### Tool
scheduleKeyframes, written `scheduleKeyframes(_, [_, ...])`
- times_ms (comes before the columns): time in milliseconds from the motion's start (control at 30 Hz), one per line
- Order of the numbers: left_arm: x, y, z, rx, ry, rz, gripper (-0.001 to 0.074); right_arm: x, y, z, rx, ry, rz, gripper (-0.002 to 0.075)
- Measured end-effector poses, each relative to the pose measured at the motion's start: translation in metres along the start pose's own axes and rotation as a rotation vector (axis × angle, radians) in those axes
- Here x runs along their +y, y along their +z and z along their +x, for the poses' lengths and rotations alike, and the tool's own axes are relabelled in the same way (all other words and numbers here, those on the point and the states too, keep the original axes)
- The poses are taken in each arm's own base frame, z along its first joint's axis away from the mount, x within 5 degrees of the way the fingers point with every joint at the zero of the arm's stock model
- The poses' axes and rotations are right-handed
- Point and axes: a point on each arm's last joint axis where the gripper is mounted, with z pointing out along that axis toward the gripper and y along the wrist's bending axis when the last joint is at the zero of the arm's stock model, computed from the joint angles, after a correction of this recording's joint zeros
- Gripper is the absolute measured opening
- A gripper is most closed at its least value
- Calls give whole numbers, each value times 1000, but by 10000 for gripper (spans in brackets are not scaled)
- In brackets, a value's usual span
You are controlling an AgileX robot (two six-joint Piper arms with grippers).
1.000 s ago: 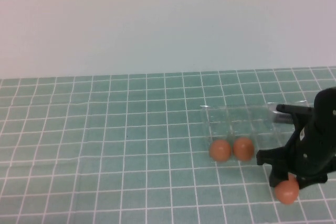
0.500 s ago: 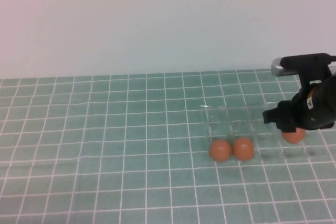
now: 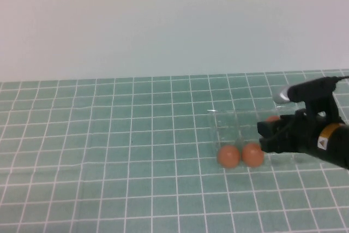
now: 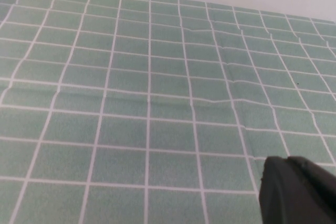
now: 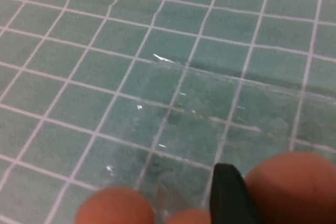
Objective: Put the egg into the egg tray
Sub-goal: Place the egg in the egg tray
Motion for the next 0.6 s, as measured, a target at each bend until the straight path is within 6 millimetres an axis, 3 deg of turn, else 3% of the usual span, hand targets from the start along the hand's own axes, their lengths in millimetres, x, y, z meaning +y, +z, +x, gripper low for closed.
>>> scheduleKeyframes(200, [0, 0, 0, 0, 0, 0, -1, -6, -20, 33, -111, -64, 43, 356])
scheduleKeyframes(333, [0, 0, 0, 0, 0, 0, -1, -6, -27, 40, -190, -92, 49, 356])
scheduleKeyframes(600, [0, 0, 0, 0, 0, 0, -1, -7, -15, 48, -214, -108, 51, 356])
